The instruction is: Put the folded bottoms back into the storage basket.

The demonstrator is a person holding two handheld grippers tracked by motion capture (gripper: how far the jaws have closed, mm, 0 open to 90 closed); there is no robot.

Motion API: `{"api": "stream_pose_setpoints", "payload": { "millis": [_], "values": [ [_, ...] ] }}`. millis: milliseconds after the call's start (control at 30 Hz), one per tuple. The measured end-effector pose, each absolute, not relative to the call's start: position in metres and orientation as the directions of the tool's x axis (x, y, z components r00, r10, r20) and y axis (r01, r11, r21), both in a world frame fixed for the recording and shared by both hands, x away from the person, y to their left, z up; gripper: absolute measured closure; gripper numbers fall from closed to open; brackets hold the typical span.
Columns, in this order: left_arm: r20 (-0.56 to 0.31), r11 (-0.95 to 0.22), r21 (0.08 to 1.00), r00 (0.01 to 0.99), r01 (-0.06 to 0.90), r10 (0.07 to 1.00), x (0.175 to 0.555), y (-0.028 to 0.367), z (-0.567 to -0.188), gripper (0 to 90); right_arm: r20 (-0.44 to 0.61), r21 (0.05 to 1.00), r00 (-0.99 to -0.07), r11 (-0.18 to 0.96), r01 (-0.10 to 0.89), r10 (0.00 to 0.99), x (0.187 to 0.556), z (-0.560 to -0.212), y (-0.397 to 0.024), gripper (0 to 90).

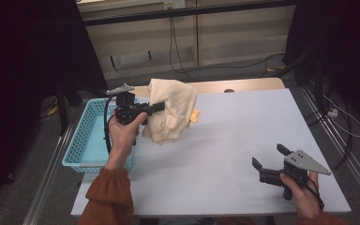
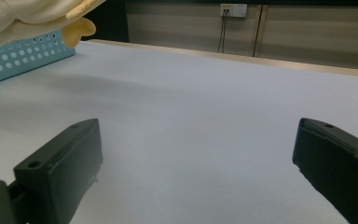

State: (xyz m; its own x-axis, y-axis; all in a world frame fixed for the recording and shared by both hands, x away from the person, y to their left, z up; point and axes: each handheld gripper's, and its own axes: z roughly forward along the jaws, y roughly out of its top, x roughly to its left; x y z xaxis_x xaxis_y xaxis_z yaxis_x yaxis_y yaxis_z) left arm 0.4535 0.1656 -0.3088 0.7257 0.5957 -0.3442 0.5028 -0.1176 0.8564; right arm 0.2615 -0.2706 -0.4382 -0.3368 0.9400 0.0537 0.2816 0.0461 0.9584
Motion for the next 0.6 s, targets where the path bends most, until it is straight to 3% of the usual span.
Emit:
{"api": "stream_pose_setpoints", "payload": {
  "millis": [600],
  "values": [
    [-0.317,-0.112,0.871,0.721,0.479,0.617,0.449,0.192,-0.292,72.9,0.048,0.96,-0.345,0.052,0.277,0.937,0.261,-0.438,-0.269,1.6]
  ]
}}
